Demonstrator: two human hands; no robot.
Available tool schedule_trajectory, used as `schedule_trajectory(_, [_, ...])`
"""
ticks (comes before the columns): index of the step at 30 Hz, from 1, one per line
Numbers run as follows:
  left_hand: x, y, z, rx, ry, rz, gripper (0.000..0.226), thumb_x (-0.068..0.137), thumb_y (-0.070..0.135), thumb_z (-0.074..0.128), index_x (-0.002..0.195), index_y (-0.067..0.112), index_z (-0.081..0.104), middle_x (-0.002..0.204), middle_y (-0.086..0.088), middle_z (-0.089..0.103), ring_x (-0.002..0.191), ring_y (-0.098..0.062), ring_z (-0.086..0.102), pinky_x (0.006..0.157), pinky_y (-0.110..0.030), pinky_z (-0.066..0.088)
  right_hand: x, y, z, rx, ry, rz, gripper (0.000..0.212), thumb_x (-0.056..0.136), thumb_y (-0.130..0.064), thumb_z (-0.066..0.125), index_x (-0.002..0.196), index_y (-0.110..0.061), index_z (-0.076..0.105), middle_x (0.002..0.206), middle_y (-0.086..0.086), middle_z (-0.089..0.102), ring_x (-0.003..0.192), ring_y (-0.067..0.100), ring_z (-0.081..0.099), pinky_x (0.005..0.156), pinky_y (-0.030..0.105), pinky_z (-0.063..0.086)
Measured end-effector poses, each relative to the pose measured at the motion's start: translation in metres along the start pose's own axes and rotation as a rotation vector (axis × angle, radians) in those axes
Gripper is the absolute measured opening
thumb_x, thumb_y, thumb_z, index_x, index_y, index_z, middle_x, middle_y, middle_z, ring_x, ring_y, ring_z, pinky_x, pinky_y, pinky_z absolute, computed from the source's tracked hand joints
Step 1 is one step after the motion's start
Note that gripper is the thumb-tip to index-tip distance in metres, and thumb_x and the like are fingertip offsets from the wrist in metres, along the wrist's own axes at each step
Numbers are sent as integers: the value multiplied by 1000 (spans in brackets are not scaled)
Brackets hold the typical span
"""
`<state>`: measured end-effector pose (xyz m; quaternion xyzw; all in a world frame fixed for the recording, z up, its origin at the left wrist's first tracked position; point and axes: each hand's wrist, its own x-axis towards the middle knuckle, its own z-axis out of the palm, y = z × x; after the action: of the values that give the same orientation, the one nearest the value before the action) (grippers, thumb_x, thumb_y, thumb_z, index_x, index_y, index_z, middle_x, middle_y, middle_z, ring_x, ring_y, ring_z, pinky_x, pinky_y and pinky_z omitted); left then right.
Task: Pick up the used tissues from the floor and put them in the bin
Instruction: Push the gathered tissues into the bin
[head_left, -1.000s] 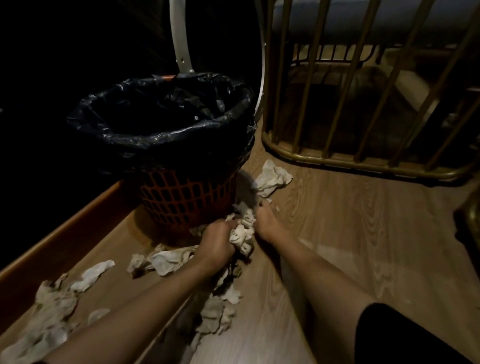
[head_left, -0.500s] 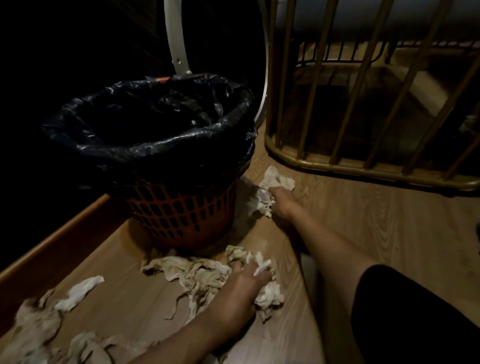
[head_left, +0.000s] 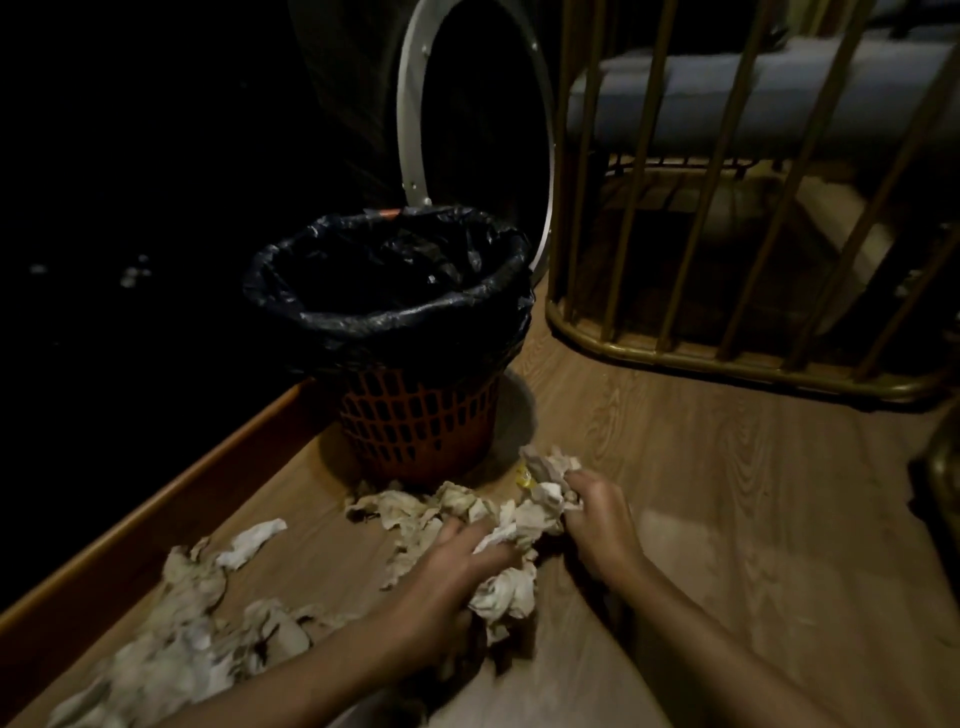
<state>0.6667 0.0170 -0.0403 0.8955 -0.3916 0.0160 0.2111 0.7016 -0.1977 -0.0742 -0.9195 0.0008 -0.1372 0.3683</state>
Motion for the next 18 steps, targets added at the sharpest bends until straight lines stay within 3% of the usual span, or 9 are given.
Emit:
schedule_trajectory(3, [-1,21,-47,-9,154,76,49,73,0,56,108,36,52,104,15,47,90,-9,40,66,-22,34,-6,-50,-38,3,44,-109,19,70,4,61,63,-13,54,68,-5,54,69,17,53,56,17,32])
schedule_trajectory(5, [6,31,-88,-18,243,125,40,77,12,63,109,36,54,105,12,50,94,-9,43,71,-20,35,4,-92,-68,12,101,-210,22,69,6,63,64,-13,55,67,-5,52,66,15,50,54,15,30])
schedule_trajectory(7, [17,37,-133,-30,377,150,39,76,19,61,112,34,55,109,9,51,101,-11,48,78,-17,36,21,-137,-97,58,181,-308,16,71,3,65,66,-11,58,68,2,55,64,16,49,52,17,30])
schedule_trajectory(10, [42,39,-197,-98,616,135,41,73,20,63,113,25,61,116,-4,62,109,-21,57,89,-27,43,60,-200,-129,152,223,-362,16,75,-5,64,69,-18,57,66,-4,53,64,13,51,51,12,35])
schedule_trajectory(12, [64,33,-231,-123,713,95,46,69,13,72,111,25,62,115,-4,63,109,-19,58,90,-29,44,94,-233,-135,220,198,-328,8,77,-10,63,71,-14,59,66,-1,59,68,19,57,54,23,38])
schedule_trajectory(13, [75,28,-244,-103,738,58,48,67,10,73,112,26,61,115,-4,62,109,-18,57,90,-28,43,112,-246,-135,240,183,-298,1,78,-12,62,77,-12,62,71,4,64,73,23,61,58,30,40])
schedule_trajectory(15, [97,12,-263,-65,739,-55,53,68,11,69,117,24,57,118,-8,58,112,-21,53,95,-30,42,142,-262,-126,215,139,-236,12,78,-14,62,89,-11,65,87,12,69,87,30,63,67,33,44])
schedule_trajectory(18, [112,-18,-268,-43,465,-291,68,73,22,62,137,19,39,135,-19,42,127,-36,40,110,-44,33,169,-261,-101,95,-32,-124,30,81,-22,64,106,-7,63,111,21,66,107,36,60,83,37,48])
